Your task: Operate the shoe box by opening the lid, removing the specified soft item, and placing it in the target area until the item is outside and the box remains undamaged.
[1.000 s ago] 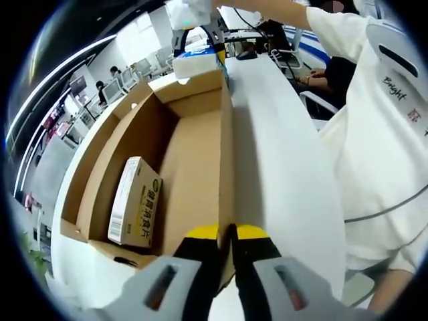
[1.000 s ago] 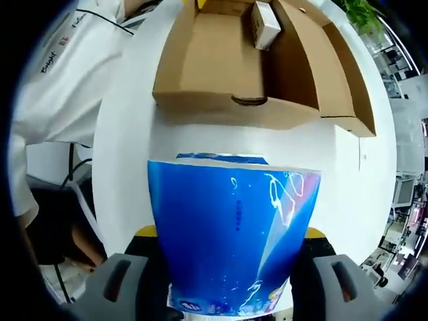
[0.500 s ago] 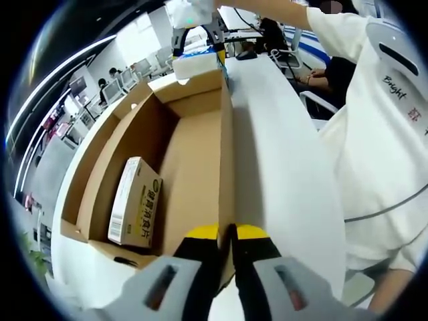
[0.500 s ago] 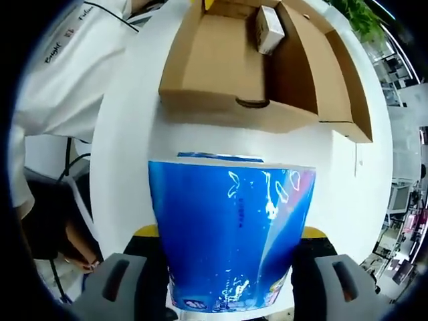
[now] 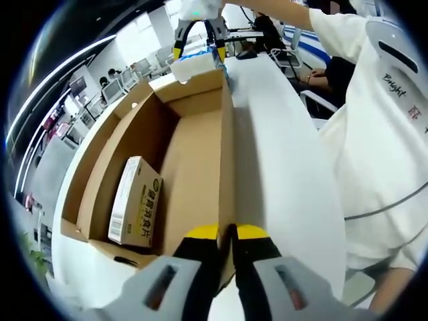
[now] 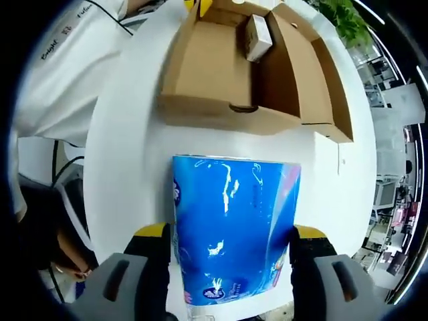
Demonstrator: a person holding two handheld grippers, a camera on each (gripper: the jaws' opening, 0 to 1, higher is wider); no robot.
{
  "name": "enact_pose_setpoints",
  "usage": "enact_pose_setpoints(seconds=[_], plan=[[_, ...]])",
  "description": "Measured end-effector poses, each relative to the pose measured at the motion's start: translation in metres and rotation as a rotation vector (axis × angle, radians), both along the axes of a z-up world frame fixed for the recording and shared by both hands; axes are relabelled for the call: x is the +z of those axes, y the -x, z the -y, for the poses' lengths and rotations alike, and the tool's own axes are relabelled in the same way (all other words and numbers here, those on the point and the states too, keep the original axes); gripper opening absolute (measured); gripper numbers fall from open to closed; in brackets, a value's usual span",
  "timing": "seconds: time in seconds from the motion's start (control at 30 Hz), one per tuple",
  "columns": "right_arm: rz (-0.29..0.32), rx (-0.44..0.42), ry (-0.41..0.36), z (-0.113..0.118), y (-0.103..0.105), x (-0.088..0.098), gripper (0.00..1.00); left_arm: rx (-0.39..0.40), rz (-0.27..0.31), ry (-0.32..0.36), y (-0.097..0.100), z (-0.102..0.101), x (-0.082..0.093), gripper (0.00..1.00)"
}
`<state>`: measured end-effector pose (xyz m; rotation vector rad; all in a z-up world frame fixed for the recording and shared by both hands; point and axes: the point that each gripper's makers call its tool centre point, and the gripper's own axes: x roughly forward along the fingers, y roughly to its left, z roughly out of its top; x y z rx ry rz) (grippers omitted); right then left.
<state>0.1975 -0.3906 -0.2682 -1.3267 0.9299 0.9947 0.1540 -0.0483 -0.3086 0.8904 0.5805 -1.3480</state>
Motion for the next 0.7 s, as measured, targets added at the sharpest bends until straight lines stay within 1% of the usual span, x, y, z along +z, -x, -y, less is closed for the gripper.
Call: enact_pose_setpoints(seconds=[0.03, 0.17, 0.27, 0.37, 0.43, 0.47, 0.53, 0.6, 0.63, 0.7], plan=[[0.016, 0.0, 0.011, 0.001, 0.001, 0.001, 0.75, -0.003, 0.006, -0.001, 0.0, 0.0, 0.0, 0.06], [0.031, -0.007, 0.011, -0.001, 0.005, 0.004, 0.75, 0.0, 0.002, -0.003, 0.0, 0.0, 0.0, 0.06], [0.06, 0.0, -0.033, -0.007, 0.003, 0.014, 0.73, 0.0, 0.006, -0.001, 0.0, 0.0, 0.0, 0.06], [0.07, -0.004, -0.068, -0.01, 0.003, 0.023, 0.73, -0.002, 0.009, -0.002, 0.0, 0.0, 0.0, 0.06], [0.078, 0.011, -0.101, -0.016, 0.004, 0.028, 0.72, -0.002, 0.009, -0.002, 0.0, 0.0, 0.0, 0.06], [0.076, 0.012, -0.132, -0.021, 0.006, 0.031, 0.71, -0.002, 0.009, -0.001, 0.0, 0.0, 0.0, 0.06], [0.075, -0.002, -0.183, -0.027, 0.009, 0.037, 0.68, -0.002, 0.009, 0.0, -0.001, 0.0, 0.0, 0.06], [0.084, -0.027, -0.238, -0.033, 0.009, 0.044, 0.61, -0.004, 0.011, -0.001, -0.001, 0.0, 0.0, 0.06], [0.082, -0.037, -0.278, -0.037, 0.01, 0.048, 0.59, -0.005, 0.013, -0.001, -0.001, 0.0, 0.0, 0.06], [0.092, -0.041, -0.312, -0.04, 0.01, 0.052, 0.59, -0.009, 0.016, 0.004, -0.001, 0.0, 0.0, 0.06]])
